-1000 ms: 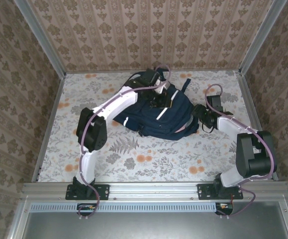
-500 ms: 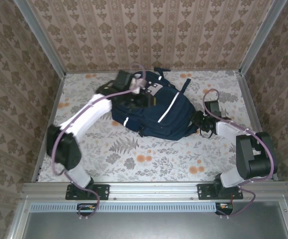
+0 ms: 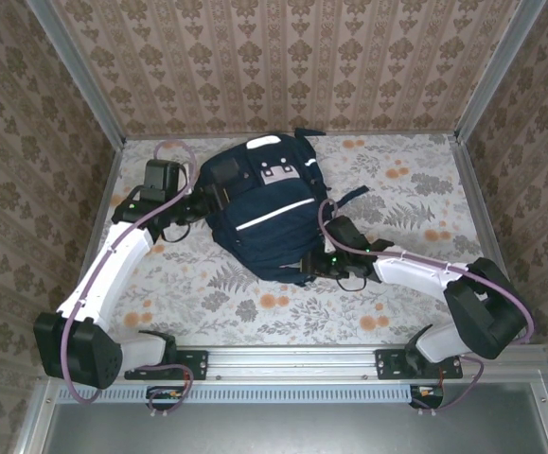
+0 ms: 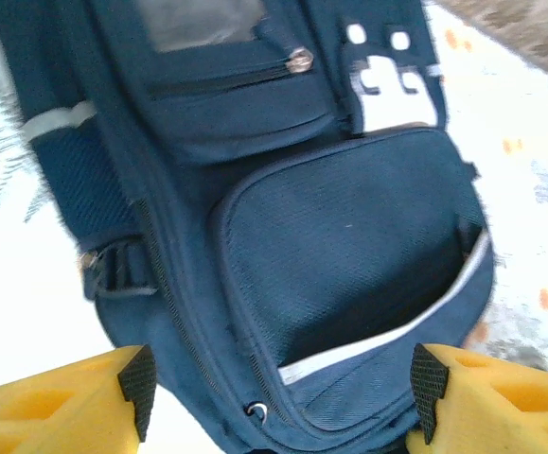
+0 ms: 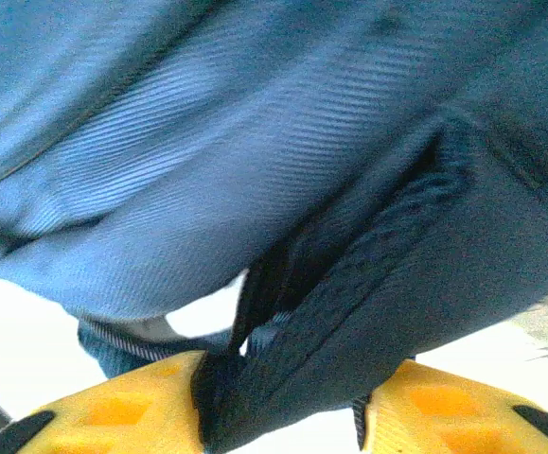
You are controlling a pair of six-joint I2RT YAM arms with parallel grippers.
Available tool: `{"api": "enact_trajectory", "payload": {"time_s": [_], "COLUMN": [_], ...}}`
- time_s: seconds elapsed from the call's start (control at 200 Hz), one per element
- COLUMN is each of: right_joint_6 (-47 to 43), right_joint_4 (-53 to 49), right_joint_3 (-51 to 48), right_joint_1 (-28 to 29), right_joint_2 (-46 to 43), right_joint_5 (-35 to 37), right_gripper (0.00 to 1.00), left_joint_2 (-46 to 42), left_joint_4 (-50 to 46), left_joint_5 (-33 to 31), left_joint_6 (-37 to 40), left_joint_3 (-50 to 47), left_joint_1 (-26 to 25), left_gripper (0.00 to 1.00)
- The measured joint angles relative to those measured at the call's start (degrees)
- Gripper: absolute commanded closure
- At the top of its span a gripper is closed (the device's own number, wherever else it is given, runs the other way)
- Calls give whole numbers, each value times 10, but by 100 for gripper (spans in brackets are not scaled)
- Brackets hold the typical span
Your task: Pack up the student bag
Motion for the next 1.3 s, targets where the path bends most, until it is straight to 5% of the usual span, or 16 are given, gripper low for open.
{"api": "enact_trajectory", "payload": {"time_s": [0.205,0.445,0.605,0.875,1.295], "right_joint_6": [-50,-60,-23,-27,-43], "right_joint_4": [-80,-96,-75,-52,-26], "right_joint_3": [28,45,82,205,195], "right_joint_1": [3,-94,-175,-189,-112], "right_joint_2": [-89,-163,-57,157,209], "right_joint_5": [47,91,113,126,68], "right_gripper": [27,36,52,71,68], "left_joint_2": [1,85,227,395,546], "left_joint_4": [-65,-49,-43,-46,-77], "left_joint_5": [-109,-164,-177,-170,-160], "left_joint_6": [-21,-92,-123,-111,7], "left_joint_3": [-1,-18,8,150,388], "left_joint_1": [45,97,100,71,37], "left_gripper": [16,20,23,27,20]}}
